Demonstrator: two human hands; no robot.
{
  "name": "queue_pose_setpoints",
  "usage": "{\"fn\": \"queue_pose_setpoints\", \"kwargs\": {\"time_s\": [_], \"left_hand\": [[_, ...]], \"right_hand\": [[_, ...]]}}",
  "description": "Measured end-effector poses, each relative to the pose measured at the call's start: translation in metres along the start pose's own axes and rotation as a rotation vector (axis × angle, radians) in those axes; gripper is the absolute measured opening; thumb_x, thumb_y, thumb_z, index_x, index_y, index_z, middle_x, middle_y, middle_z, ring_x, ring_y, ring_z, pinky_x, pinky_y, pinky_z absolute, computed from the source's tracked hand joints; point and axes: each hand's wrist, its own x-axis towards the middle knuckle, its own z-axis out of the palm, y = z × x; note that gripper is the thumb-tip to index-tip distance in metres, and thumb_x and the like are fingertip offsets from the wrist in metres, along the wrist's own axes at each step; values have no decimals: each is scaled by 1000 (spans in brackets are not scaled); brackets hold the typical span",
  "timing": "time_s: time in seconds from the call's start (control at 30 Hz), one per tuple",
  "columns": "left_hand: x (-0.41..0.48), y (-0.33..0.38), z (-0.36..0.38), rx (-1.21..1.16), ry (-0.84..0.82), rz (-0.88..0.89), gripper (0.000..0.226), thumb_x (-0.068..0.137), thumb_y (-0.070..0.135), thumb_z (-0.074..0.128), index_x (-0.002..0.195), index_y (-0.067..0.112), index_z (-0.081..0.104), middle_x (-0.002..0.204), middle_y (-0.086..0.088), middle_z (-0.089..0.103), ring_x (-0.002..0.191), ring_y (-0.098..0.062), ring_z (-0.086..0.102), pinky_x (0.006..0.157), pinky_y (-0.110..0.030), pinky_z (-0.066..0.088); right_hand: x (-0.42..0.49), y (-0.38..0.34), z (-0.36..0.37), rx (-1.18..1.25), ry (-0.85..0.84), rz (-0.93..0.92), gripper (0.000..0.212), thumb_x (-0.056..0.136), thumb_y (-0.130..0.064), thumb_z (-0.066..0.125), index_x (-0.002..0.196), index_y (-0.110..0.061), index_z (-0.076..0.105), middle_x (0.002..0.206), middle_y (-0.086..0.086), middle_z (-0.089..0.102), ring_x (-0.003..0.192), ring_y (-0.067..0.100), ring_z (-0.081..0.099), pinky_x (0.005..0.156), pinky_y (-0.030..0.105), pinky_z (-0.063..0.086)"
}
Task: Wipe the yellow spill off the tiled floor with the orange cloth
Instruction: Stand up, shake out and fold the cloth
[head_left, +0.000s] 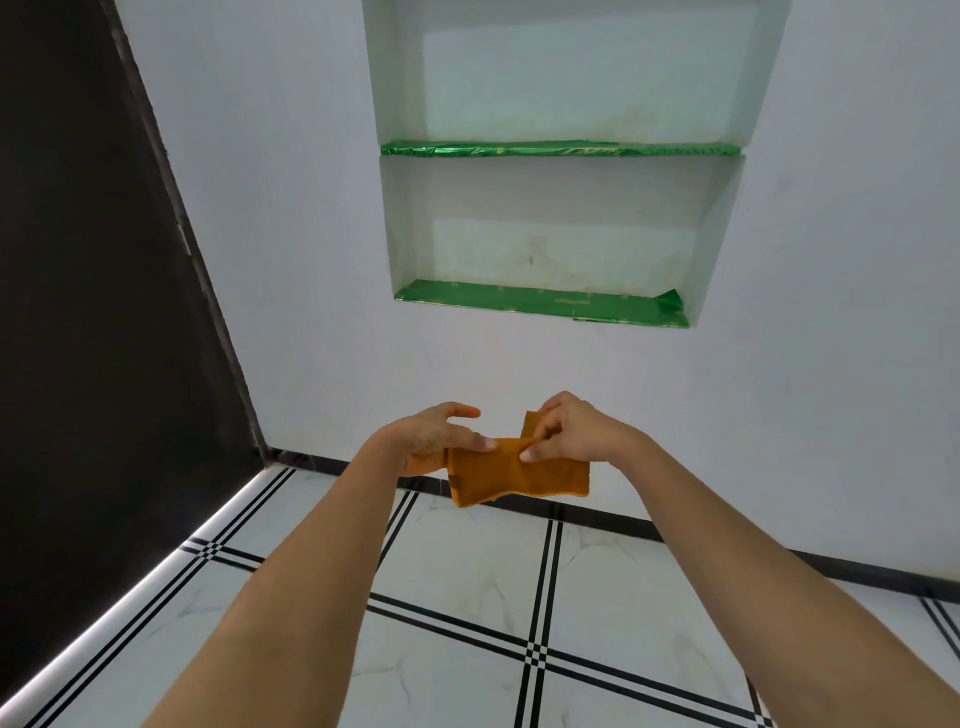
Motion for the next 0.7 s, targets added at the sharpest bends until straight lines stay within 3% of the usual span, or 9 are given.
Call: {"fn": "queue_pose_setpoints", "kwargs": {"time_s": [0.03, 0.1, 0.17, 0.23, 0.33, 0.47, 0.6, 0.7], "left_hand": [[-2, 0, 1, 71, -17, 1, 64, 75, 15, 77, 129, 22, 43, 131, -3, 41, 113, -28, 47, 72, -30, 53], [-4, -1, 1, 209, -36, -4, 52, 75, 18, 77, 121, 22, 52, 128, -1, 45, 110, -25, 48, 77, -30, 52], [-4, -2, 2, 351, 3, 0, 40, 77, 25, 75, 113, 22, 57, 123, -1, 53, 109, -24, 50, 87, -34, 47], [-3, -3, 2, 400, 92, 53, 30, 81, 30, 71, 108, 21, 59, 117, -2, 57, 109, -24, 51, 88, -34, 42], [0, -4, 0, 230, 156, 135, 31, 80, 30, 71, 106, 18, 59, 114, -3, 57, 110, -26, 52, 86, -34, 46], [1, -6, 3, -111, 143, 103, 49, 75, 26, 77, 116, 19, 50, 116, -6, 54, 104, -28, 55, 79, -38, 55], [2, -16, 11, -227, 149, 78, 59, 73, 31, 78, 121, 20, 46, 119, -7, 54, 106, -30, 56, 80, -41, 55], [6, -37, 13, -374, 122, 54, 69, 72, 35, 77, 128, 12, 44, 125, -11, 53, 108, -32, 55, 80, -40, 55]], "right_hand": [[-1, -1, -1, -10, 6, -6, 39, 79, -44, 69, 104, -14, 68, 128, 0, 41, 118, 22, 42, 91, 31, 42], [-2, -2, -3, 38, -9, 4, 42, 80, -44, 68, 108, -12, 66, 132, 0, 45, 117, 22, 46, 86, 29, 43], [-3, -4, -5, 146, -59, 45, 39, 81, -42, 68, 104, -11, 65, 121, 4, 57, 102, 20, 55, 77, 27, 48], [-5, -5, -6, 202, -92, 83, 33, 81, -39, 68, 100, -13, 63, 110, 6, 61, 89, 17, 57, 71, 26, 49], [-5, -6, -5, 308, -136, 135, 36, 81, -37, 70, 110, -21, 55, 113, 4, 55, 96, 22, 57, 74, 30, 53], [-7, -12, 2, 406, -220, 128, 46, 81, -46, 66, 118, -24, 50, 116, 2, 54, 99, 23, 57, 79, 34, 52], [-10, -13, 14, 579, -171, 185, 39, 82, -36, 69, 115, -23, 53, 112, 4, 57, 91, 21, 58, 70, 31, 51], [-12, -6, 27, 704, -109, 254, 40, 80, -34, 72, 116, -25, 56, 113, 5, 60, 97, 25, 60, 77, 39, 54]]}}
